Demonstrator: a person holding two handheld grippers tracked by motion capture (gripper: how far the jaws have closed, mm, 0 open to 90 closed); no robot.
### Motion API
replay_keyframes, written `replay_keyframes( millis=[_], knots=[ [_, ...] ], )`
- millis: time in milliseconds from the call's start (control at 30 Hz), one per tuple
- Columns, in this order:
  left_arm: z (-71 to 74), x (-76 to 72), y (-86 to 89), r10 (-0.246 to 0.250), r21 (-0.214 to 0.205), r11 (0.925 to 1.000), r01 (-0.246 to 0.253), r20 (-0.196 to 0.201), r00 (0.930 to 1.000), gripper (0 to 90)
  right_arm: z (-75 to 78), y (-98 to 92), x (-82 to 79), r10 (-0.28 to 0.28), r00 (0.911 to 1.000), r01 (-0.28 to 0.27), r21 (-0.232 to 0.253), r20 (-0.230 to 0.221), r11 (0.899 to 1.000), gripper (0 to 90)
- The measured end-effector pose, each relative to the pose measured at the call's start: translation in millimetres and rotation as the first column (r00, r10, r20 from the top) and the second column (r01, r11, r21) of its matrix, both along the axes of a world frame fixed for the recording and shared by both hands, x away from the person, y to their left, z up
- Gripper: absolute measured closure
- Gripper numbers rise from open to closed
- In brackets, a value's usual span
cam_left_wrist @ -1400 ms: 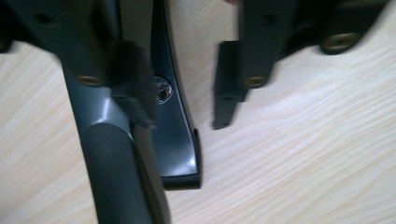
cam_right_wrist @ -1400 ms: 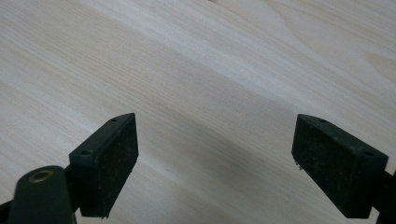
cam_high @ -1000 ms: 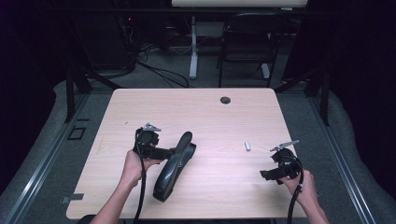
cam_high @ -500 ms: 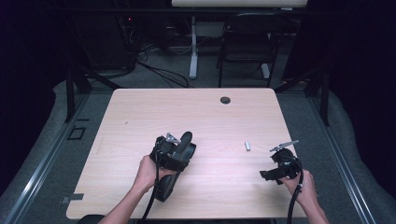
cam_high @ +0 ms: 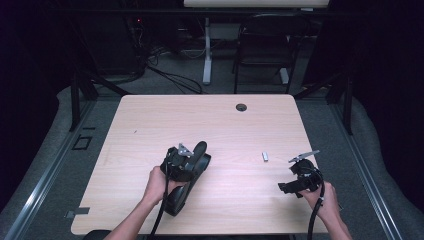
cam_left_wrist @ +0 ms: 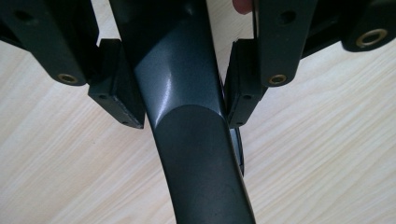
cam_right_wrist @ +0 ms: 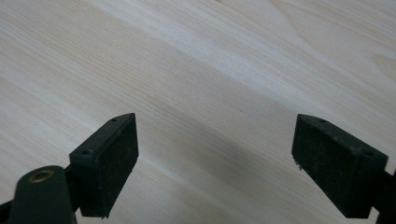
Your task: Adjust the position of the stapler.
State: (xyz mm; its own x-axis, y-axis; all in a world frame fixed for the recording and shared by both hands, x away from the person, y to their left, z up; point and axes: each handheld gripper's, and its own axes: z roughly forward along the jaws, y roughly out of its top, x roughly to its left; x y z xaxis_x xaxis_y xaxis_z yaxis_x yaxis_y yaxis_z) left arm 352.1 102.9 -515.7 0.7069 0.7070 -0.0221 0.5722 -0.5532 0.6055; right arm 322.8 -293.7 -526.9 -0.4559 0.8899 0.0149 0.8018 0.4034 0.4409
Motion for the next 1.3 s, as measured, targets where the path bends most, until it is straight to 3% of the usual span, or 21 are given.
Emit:
replay_keyframes(
  millis=[233,500,567,700,800,1033,1100,1167,1233,1267,1300],
  knots=[
    [-0.6,-3.0,-5.8,-0.079,-0.005,0.9969,0.079,0.007,0.9969,54.2,0.0,0.3,0.0,0.001,1.0000,-0.001,-0.001,-0.001,1.000,14.1],
    [-1.8,-1.8,-7.9,-0.157,-0.036,0.9869,0.157,-0.002,0.9875,55.3,-0.4,1.3,0.2,0.000,1.0000,0.000,0.003,-0.001,1.000,14.1],
    [-2.0,-2.3,-11.3,-0.198,-0.040,0.9794,0.198,-0.001,0.9802,56.0,-0.5,1.4,0.2,0.000,1.0000,0.000,0.004,-0.001,1.000,14.1],
    [-1.8,-3.0,-14.7,-0.231,-0.037,0.9722,0.231,0.002,0.9728,56.9,-0.5,1.2,0.2,0.000,1.0000,0.000,0.004,-0.002,1.000,14.1],
    [-2.3,-1.5,-15.1,-0.272,-0.052,0.9611,0.271,-0.006,0.9623,56.8,-0.5,1.1,0.2,0.000,1.0000,0.000,0.004,-0.002,1.000,14.1],
    [-1.9,-2.0,-16.6,-0.305,-0.048,0.9515,0.304,-0.009,0.9525,57.0,-0.5,1.4,0.1,0.003,1.0000,-0.003,0.002,-0.004,1.000,14.1],
    [-2.1,-2.8,-17.5,-0.303,-0.055,0.9516,0.302,-0.009,0.9528,57.1,-0.5,1.4,0.2,0.004,1.0000,-0.004,0.003,-0.004,1.000,14.1],
    [-2.1,-4.2,-19.4,-0.333,-0.051,0.9417,0.332,-0.008,0.9428,57.1,-0.5,1.5,0.2,0.004,1.0000,-0.004,0.000,-0.003,1.000,14.1],
    [-2.1,-4.7,-19.9,-0.339,-0.051,0.9397,0.338,-0.007,0.9408,57.1,-0.5,1.6,0.1,0.004,1.0000,-0.004,0.003,-0.003,1.000,14.1],
    [-2.3,-5.5,-21.0,-0.358,-0.053,0.9326,0.357,-0.005,0.9338,57.1,-0.4,1.4,0.2,0.004,1.0000,-0.004,-0.002,-0.003,1.000,14.1],
    [-2.3,-5.5,-21.0,-0.358,-0.053,0.9326,0.357,-0.005,0.9338,57.1,-0.6,1.5,0.1,0.004,1.0000,-0.004,0.004,-0.003,1.000,14.1]
  ],
)
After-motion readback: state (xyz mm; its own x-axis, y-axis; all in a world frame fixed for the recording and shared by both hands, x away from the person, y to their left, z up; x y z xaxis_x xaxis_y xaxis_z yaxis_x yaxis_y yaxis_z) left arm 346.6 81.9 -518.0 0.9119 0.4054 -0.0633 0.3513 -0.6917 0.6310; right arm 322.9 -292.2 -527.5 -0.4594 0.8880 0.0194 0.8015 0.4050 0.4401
